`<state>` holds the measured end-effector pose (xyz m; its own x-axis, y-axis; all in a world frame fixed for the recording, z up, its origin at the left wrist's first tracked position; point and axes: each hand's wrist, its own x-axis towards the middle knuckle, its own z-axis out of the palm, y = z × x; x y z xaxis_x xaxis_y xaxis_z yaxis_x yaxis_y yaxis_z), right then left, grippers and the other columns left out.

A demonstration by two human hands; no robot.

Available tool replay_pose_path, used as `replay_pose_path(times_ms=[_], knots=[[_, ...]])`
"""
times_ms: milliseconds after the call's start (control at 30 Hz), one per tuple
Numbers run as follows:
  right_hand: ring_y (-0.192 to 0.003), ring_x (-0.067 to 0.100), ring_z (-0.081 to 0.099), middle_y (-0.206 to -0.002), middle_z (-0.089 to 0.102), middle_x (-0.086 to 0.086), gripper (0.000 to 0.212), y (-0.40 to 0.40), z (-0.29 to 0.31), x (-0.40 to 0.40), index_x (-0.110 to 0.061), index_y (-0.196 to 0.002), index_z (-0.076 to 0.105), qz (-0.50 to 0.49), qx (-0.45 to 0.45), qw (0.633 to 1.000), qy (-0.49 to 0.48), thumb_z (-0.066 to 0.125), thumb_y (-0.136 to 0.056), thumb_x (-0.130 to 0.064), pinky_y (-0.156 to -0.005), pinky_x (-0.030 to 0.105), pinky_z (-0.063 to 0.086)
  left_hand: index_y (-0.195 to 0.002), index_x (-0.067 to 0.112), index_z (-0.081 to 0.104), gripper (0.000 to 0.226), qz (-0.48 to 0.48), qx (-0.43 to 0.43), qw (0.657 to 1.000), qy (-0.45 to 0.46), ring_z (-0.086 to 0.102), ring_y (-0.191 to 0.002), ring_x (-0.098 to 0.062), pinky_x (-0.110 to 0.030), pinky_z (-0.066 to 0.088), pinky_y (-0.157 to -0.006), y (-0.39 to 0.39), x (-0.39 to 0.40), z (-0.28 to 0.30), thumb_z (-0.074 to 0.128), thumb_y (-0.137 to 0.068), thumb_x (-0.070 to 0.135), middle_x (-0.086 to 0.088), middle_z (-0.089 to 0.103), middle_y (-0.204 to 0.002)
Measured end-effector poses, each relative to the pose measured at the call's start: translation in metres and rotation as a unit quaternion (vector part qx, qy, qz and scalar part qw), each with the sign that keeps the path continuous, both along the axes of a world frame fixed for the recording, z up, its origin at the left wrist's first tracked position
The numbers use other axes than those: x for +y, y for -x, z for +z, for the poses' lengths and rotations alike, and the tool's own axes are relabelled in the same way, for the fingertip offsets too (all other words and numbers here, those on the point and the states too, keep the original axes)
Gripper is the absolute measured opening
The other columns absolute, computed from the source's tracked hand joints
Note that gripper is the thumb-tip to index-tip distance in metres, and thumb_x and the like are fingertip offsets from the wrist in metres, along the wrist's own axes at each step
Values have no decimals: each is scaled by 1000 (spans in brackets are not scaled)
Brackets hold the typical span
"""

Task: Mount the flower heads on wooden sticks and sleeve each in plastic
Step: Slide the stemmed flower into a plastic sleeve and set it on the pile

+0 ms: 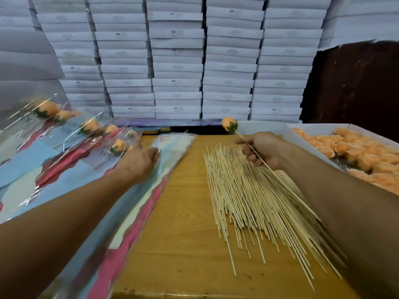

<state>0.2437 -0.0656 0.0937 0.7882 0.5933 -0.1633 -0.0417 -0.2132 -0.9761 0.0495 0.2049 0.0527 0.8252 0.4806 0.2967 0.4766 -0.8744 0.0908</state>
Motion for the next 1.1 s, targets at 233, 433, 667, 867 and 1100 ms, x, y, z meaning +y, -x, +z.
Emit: replay_pose_path(times_ms=[233,433,667,867,1100], knots=[[-36,9,41,-52,48,-1,26,-13,23,-8,-15,-103,53,-51,21,998,-21,28,-104,-9,-35,16,28,-107,11,66,26,37,-97,985,139,62,-95,-37,-34,41,-69,-6,-8,18,49,-105,30,-20,66,-100],[-33,9,45,-55,51,2,21,-26,36,-19,-13,-91,47,-103,60,991,-56,33,-104,-5,-31,16,30,-137,-3,44,53,111,-207,842,485,65,-73,-31,-38,54,-56,-2,-26,26,70,-91,4,-22,64,-100],[-31,6,32,-50,50,0,12,6,15,0,-12,-100,55,-123,31,990,-61,46,-103,-20,-31,16,21,-125,-13,51,34,35,-226,729,645,68,-76,-36,-39,61,-57,10,-65,33,60,-94,-4,-29,68,-111],[-34,7,31,-78,78,12,37,43,-23,21,-20,-119,51,-33,1,999,-19,61,-97,-48,-33,20,26,-126,-3,55,38,-42,-254,657,709,73,-84,-37,-44,63,-69,23,-106,31,64,-89,-5,-24,73,-106],[-38,8,37,-67,61,4,14,40,-38,24,-5,-93,58,-71,25,993,-86,70,-93,-13,-34,20,26,-120,0,59,40,-71,-231,641,728,73,-80,-36,-40,62,-69,33,-144,11,71,-83,-5,-23,74,-104]])
